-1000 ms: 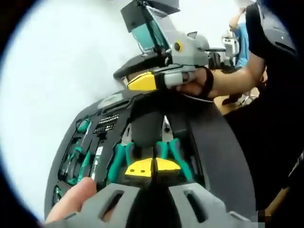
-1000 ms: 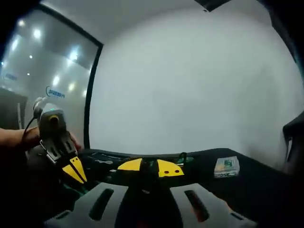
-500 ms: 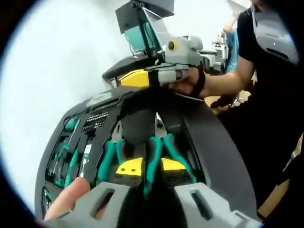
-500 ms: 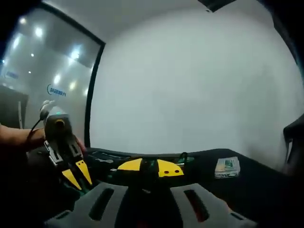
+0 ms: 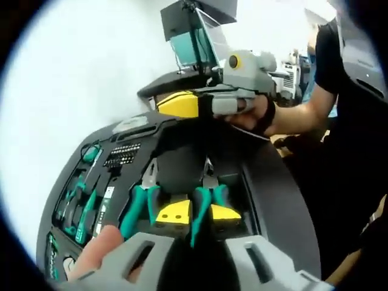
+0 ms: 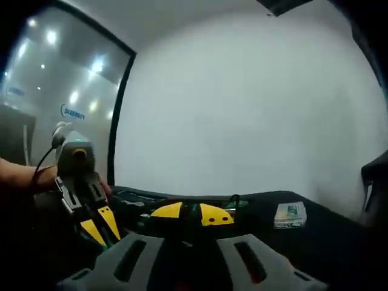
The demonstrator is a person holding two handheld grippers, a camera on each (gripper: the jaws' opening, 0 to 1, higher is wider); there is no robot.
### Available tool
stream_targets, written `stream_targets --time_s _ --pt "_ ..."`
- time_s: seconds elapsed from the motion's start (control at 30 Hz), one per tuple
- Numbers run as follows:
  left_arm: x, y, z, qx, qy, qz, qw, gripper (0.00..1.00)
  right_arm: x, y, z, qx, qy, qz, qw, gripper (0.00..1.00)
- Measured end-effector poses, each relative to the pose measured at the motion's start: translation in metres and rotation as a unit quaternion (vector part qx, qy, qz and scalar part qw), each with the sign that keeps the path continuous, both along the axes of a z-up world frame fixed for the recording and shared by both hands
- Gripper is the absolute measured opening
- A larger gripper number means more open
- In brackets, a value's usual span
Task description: Pick up the tools and put them into their designated positions in the toolbox.
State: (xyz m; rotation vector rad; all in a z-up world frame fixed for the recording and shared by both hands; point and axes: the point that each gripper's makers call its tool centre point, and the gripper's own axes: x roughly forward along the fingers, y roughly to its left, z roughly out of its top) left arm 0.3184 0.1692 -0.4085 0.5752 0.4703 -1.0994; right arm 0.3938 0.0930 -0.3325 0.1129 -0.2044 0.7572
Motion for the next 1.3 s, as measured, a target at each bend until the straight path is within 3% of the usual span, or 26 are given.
stream_targets --time_s 0.1,0.17,0.23,0.3,0.33,0.37,0.47,0.6,0.67,0.73,0.77,0.8,0.83,0.87,0.9,0.93,0.97,1.0,1.03,1.07,1.1,1.13,1.17,1.2,1.23,1.3 --pt "0.0 0.001 0.0 -0.006 -0.001 0.006 1.0 0.06 0.0 0.001 -0.001 -0.002 0.001 -0.001 1.0 0.07" --pt "0.001 0.004 0.004 -0.011 -0.035 -0.002 0.9993 0.06 -0.001 0.002 -0.001 -0.003 0.003 0.001 1.0 0.07" --pt "-0.004 0.012 0.014 -0.07 -0.011 0.034 0.9969 0.05 -0.002 0.002 -0.002 -0.004 0.004 0.0 1.0 0.07" --pt "-0.002 0.032 0.032 -0.128 -0.031 0.083 0.9878 0.06 -0.001 0.001 -0.003 -0.004 0.006 0.001 1.0 0.07" --pt "-0.007 0.044 0.038 -0.158 -0.027 0.111 0.9809 0.06 -0.001 0.001 -0.003 -0.004 0.006 0.001 1.0 0.07" --pt "-0.011 0.052 0.041 -0.17 -0.03 0.139 0.9752 0.05 -0.001 0.002 -0.003 -0.005 0.006 0.001 1.0 0.07" --pt "-0.025 0.069 0.038 -0.171 -0.049 0.197 0.964 0.06 -0.003 0.007 -0.003 -0.012 0.003 0.007 0.9999 0.07" --pt "-0.035 0.071 0.029 -0.141 -0.078 0.227 0.9604 0.06 -0.012 0.021 -0.003 -0.022 0.024 0.023 0.9992 0.06" --pt "-0.041 0.061 0.024 -0.133 -0.081 0.216 0.964 0.06 -0.034 0.04 0.004 -0.009 0.041 0.062 0.9972 0.06" --pt "-0.037 0.063 0.016 -0.086 -0.099 0.225 0.9655 0.05 -0.055 0.056 0.008 -0.002 0.062 0.065 0.9959 0.02" --pt "-0.032 0.06 0.019 -0.092 -0.113 0.235 0.9612 0.05 -0.071 0.072 0.003 -0.034 0.059 0.074 0.9949 0.0" --pt "-0.025 0.057 0.028 -0.136 -0.111 0.267 0.9476 0.05 -0.076 0.082 0.0 -0.063 0.046 0.067 0.9947 0.0" --pt "-0.017 0.058 0.038 -0.188 -0.109 0.312 0.925 0.05 -0.079 0.091 -0.006 -0.096 0.029 0.057 0.9934 0.0" --pt "-0.012 0.061 0.039 -0.196 -0.115 0.347 0.9099 0.04 -0.077 0.098 -0.014 -0.127 0.019 0.039 0.9909 0.0" --pt "-0.009 0.064 0.033 -0.169 -0.126 0.362 0.9079 0.04 -0.075 0.104 -0.025 -0.154 0.023 0.033 0.9873 0.0" --pt "-0.007 0.075 0.024 -0.114 -0.141 0.398 0.8993 0.04 -0.073 0.111 -0.035 -0.161 0.046 0.038 0.9851 0.0" --pt "-0.006 0.074 0.022 -0.095 -0.161 0.409 0.893 0.04 -0.072 0.114 -0.043 -0.162 0.068 0.041 0.9836 0.0" --pt "-0.006 0.066 0.019 -0.113 -0.158 0.41 0.891 0.04 -0.071 0.116 -0.048 -0.159 0.08 0.044 0.983 0.0" --pt "-0.006 0.065 0.023 -0.125 -0.175 0.422 0.8806 0.04 -0.068 0.118 -0.052 -0.172 0.078 0.04 0.9812 0.0" --pt "-0.008 0.063 0.021 -0.124 -0.172 0.437 0.8744 0.04 -0.066 0.115 -0.063 -0.213 0.075 0.031 0.9737 0.0" --pt "-0.009 0.057 0.018 -0.122 -0.176 0.43 0.8771 0.04 -0.067 0.12 -0.047 -0.198 0.028 0.045 0.9788 0.0" --pt "-0.009 0.062 0.022 -0.103 -0.199 0.435 0.8719 0.04 -0.067 0.115 -0.05 -0.196 0.047 0.036 0.9789 0.0" --pt "-0.009 0.061 0.021 -0.1 -0.2 0.433 0.8731 0.04 -0.067 0.114 -0.05 -0.201 0.046 0.037 0.9778 0.0" --pt "-0.008 0.063 0.018 -0.12 -0.175 0.444 0.8704 0.03 -0.067 0.115 -0.051 -0.208 0.038 0.039 0.9766 0.0" --pt "-0.009 0.063 0.016 -0.131 -0.159 0.443 0.8728 0.03 -0.066 0.113 -0.05 -0.207 0.04 0.039 0.9767 0.0" --pt "-0.008 0.063 0.016 -0.119 -0.171 0.438 0.8746 0.02 -0.063 0.11 -0.053 -0.202 0.052 0.032 0.9775 0.0"
